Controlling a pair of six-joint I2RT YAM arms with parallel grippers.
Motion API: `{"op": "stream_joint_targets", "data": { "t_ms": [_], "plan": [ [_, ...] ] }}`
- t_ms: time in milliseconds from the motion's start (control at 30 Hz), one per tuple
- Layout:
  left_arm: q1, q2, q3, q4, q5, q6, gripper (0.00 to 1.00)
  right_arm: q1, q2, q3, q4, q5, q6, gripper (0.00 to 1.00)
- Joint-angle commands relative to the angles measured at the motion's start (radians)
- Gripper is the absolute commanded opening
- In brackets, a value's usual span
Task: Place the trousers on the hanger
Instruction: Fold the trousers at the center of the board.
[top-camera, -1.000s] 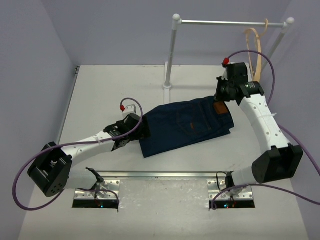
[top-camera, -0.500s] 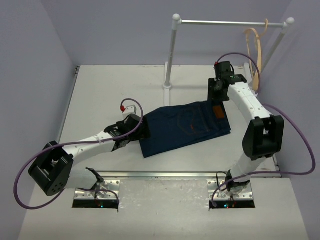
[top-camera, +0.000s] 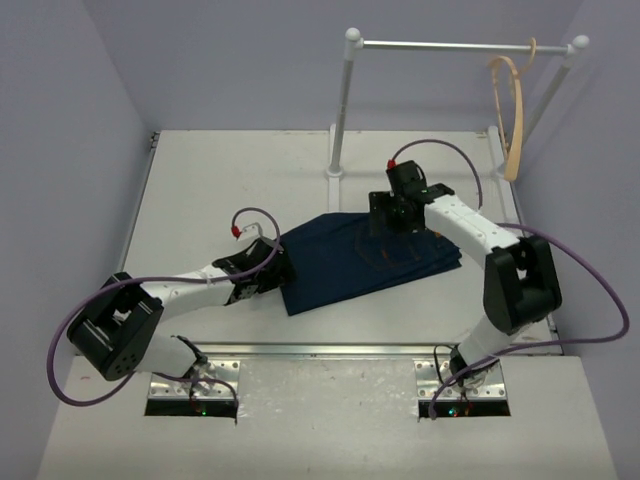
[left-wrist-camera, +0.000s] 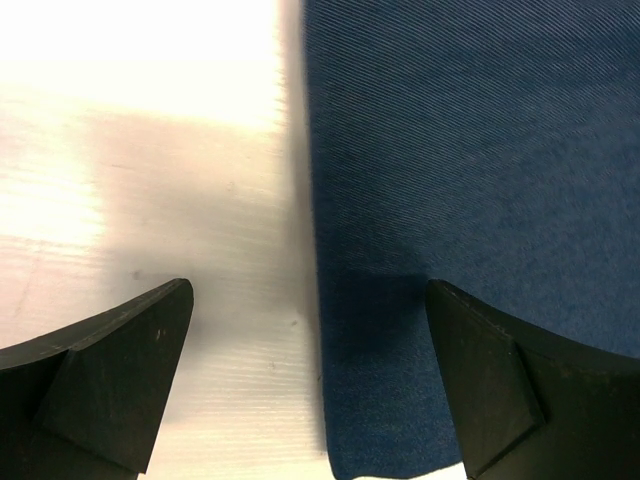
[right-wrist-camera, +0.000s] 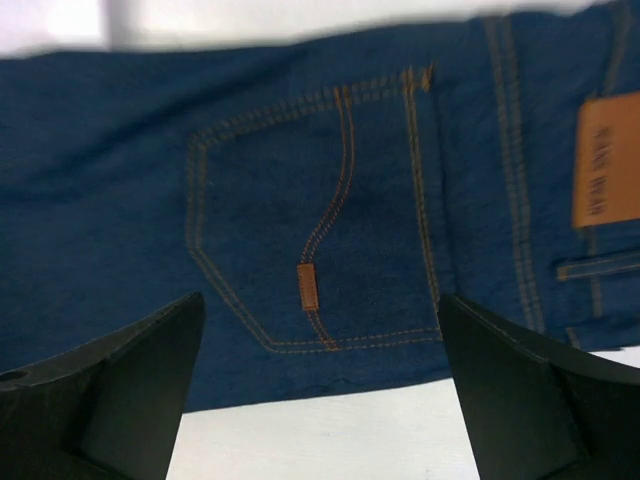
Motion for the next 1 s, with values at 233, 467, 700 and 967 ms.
{"op": "stream_joint_targets", "data": {
  "t_ms": [233,467,700,967],
  "plan": [
    [0.242,-0.186,0.077,-0.302,-0.134,-0.190,1.00,0.375,0.240,-0.093,0.041,0.231,0.562,0.99],
    [0.283,-0.477,0.114,-0.435,-0.219,-0.185,1.00,0.567,0.481,0.135,-0.162,0.227,1.119,0.99],
    [0.284,-0.600,0.140,-0.444,-0.201,0.017,1.00,0.593,0.346,0.215,-0.107,0.324,0.961,0.99],
    [0.284,-0.635,0.154,-0.420,0.075,0.126,1.00,0.350,-0.023,0.377,-0.208,0.220,0.113,0.99]
  ]
}}
